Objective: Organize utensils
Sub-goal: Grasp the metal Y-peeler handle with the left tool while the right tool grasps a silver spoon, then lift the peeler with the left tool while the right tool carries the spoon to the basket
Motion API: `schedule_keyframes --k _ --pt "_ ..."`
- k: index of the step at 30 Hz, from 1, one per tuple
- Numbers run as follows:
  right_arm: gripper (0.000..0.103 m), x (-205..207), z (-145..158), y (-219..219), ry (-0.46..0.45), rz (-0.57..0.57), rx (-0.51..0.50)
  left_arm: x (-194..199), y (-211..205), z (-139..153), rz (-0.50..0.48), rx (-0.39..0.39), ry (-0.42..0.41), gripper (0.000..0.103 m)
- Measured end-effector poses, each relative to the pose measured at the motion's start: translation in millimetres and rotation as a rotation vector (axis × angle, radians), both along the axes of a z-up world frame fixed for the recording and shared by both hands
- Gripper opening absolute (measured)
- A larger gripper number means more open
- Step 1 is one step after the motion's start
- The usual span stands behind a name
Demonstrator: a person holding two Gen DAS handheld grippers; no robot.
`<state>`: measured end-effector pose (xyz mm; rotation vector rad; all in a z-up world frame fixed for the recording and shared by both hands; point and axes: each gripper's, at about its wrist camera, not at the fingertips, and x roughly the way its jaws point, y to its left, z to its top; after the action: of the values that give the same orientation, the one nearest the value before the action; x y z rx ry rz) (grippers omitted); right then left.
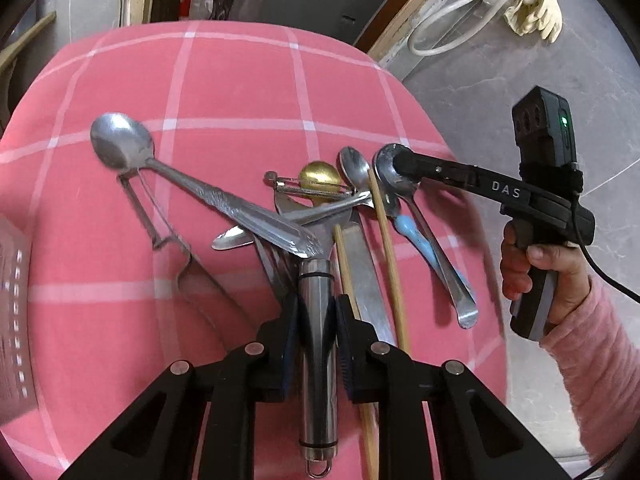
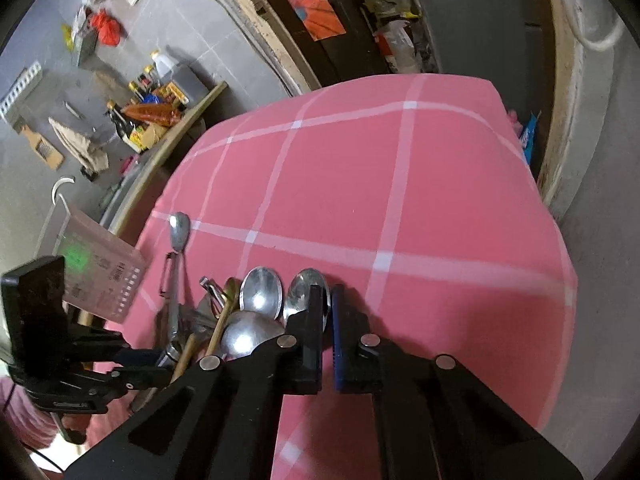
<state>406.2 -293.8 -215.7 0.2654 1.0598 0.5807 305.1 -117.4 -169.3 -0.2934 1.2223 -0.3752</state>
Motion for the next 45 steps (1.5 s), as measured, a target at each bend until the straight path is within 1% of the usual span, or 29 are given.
schedule_keyframes --k 2,4,6,11,14,17,20,22,24,27,30,32,35,37,41,45 --pt "0.004 -12 4 -3 -0.009 -0.023 0.012 -9 2 3 -0.006 -0.026 0.028 0.017" --pt "0.004 -29 12 -7 -0.030 -0.044 0.010 -17 3 5 -0.007 -0.033 0.052 0.017" --pt "0.004 -46 21 -10 -0.055 -0.069 -0.014 -27 5 8 -0.004 -0.029 0.081 0.017" --pt "0.004 -83 51 -16 -0.137 -0.119 -0.075 -53 15 17 0.014 -0.027 0.103 0.017" --pt "0.004 -103 68 -15 -0.177 -0.140 -0.099 -68 24 20 0.000 -0.033 0.138 0.017" --pt "0.004 -113 80 -15 -0.174 -0.131 -0.107 -78 27 24 -0.027 -0.048 0.178 0.017" --pt "0.004 -125 88 -13 -0.176 -0.133 -0.105 -92 32 31 -0.046 -0.083 0.203 0.017" --pt "0.004 -136 93 -13 -0.184 -0.136 -0.104 -97 32 36 -0.050 -0.114 0.212 0.017" --pt "0.004 -145 98 -13 -0.193 -0.141 -0.101 -108 35 47 -0.052 -0.131 0.199 0.017" --pt "0.004 -155 107 -13 -0.217 -0.151 -0.116 -114 34 61 -0.062 -0.115 0.153 0.017" --pt "0.004 -163 120 -15 -0.253 -0.177 -0.121 -121 35 75 -0.052 -0.105 0.099 0.017" --pt "0.004 -169 128 -18 -0.280 -0.195 -0.116 -125 38 88 -0.042 -0.093 0.036 0.017" --pt "0.004 -180 147 -17 -0.349 -0.228 -0.107 -134 48 107 -0.007 -0.118 -0.072 0.017" --pt "0.004 -185 161 -14 -0.395 -0.251 -0.097 -136 56 121 0.033 -0.136 -0.156 0.017" --pt "0.004 -192 188 0 -0.487 -0.289 -0.093 -132 71 144 0.114 -0.160 -0.299 0.017" --pt "0.004 -193 216 20 -0.591 -0.313 -0.096 -127 85 165 0.177 -0.184 -0.421 0.017"
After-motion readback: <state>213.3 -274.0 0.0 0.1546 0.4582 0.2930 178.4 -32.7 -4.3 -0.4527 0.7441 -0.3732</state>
